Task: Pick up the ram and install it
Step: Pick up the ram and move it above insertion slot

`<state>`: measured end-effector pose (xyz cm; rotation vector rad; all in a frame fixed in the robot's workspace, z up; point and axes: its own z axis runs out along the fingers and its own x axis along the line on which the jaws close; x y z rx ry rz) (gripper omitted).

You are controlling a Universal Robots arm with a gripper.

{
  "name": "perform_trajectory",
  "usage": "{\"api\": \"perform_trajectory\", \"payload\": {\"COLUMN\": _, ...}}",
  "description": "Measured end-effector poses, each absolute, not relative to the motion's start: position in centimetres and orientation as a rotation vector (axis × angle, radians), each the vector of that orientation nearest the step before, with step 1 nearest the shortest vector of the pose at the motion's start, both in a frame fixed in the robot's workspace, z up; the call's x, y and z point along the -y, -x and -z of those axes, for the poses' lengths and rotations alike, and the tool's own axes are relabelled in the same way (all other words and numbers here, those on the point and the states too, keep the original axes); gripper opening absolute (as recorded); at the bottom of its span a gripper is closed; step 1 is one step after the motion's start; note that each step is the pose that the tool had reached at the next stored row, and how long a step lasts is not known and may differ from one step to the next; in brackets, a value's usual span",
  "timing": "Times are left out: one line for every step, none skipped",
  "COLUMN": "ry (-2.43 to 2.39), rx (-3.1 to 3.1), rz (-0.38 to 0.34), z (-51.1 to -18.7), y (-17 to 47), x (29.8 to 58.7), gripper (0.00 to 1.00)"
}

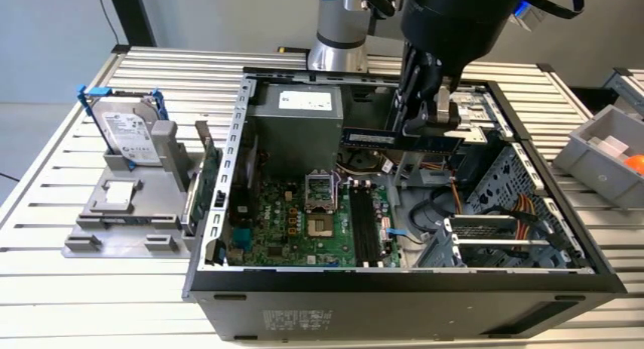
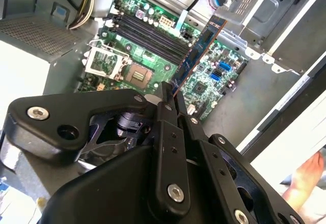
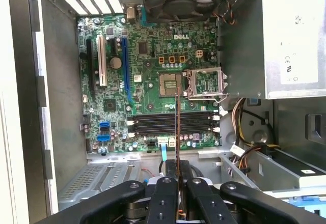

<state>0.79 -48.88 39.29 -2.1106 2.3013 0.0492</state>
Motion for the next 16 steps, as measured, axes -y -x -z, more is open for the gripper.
{"api": "perform_trajectory", "payload": {"ry": 2.11, "rx": -2.302, "rz": -0.049, "z": -39.28, "y": -0.79, "x": 48.88, "gripper": 0.0}}
{"api": "perform_trajectory", "payload": {"ry": 2.106, "rx": -2.306, "rz": -0.049, "z": -39.28, "y": -0.82, "x": 48.88, "gripper": 0.0}}
{"api": "perform_trajectory", "payload": {"ry": 2.103, "rx": -2.308, "rz": -0.049, "z": -39.28, "y": -0.83, "x": 48.87, "gripper": 0.0}}
{"api": "perform_trajectory", "payload": {"ry": 2.103, "rx": -2.308, "rz": -0.049, "z": -39.29, "y": -0.83, "x": 48.87, "gripper": 0.0}}
{"api": "perform_trajectory", "payload": {"ry": 2.103, "rx": -2.308, "rz": -0.049, "z": -39.29, "y": -0.83, "x": 48.86, "gripper": 0.0}}
{"api": "perform_trajectory", "payload": {"ry": 2.103, "rx": -2.308, "rz": -0.049, "z": -39.28, "y": -0.83, "x": 48.86, "gripper": 0.0}}
{"api": "perform_trajectory", "payload": {"ry": 2.102, "rx": -2.309, "rz": -0.049, "z": -39.29, "y": -0.84, "x": 48.85, "gripper": 0.0}}
{"api": "perform_trajectory", "payload": {"ry": 2.1, "rx": -2.311, "rz": -0.049, "z": -39.29, "y": -0.83, "x": 48.82, "gripper": 0.0}}
{"api": "perform_trajectory", "payload": {"ry": 2.099, "rx": -2.312, "rz": -0.049, "z": -39.28, "y": -0.83, "x": 48.81, "gripper": 0.0}}
{"api": "perform_trajectory", "payload": {"ry": 2.098, "rx": -2.312, "rz": -0.049, "z": -39.29, "y": -0.83, "x": 48.81, "gripper": 0.0}}
{"api": "perform_trajectory", "payload": {"ry": 2.097, "rx": -2.313, "rz": -0.049, "z": -39.28, "y": -0.83, "x": 48.81, "gripper": 0.0}}
{"api": "perform_trajectory", "payload": {"ry": 2.097, "rx": -2.313, "rz": -0.049, "z": -39.28, "y": -0.84, "x": 48.78, "gripper": 0.0}}
{"api": "perform_trajectory", "payload": {"ry": 2.097, "rx": -2.313, "rz": -0.049, "z": -39.28, "y": -0.83, "x": 48.72, "gripper": 0.0}}
{"api": "perform_trajectory", "payload": {"ry": 2.097, "rx": -2.313, "rz": -0.049, "z": -39.28, "y": -0.83, "x": 48.66, "gripper": 0.0}}
{"api": "perform_trajectory", "payload": {"ry": 2.099, "rx": -2.311, "rz": -0.049, "z": -39.27, "y": -0.83, "x": 48.59, "gripper": 0.0}}
{"api": "perform_trajectory", "payload": {"ry": 2.104, "rx": -2.307, "rz": -0.049, "z": -39.27, "y": -0.84, "x": 48.53, "gripper": 0.0}}
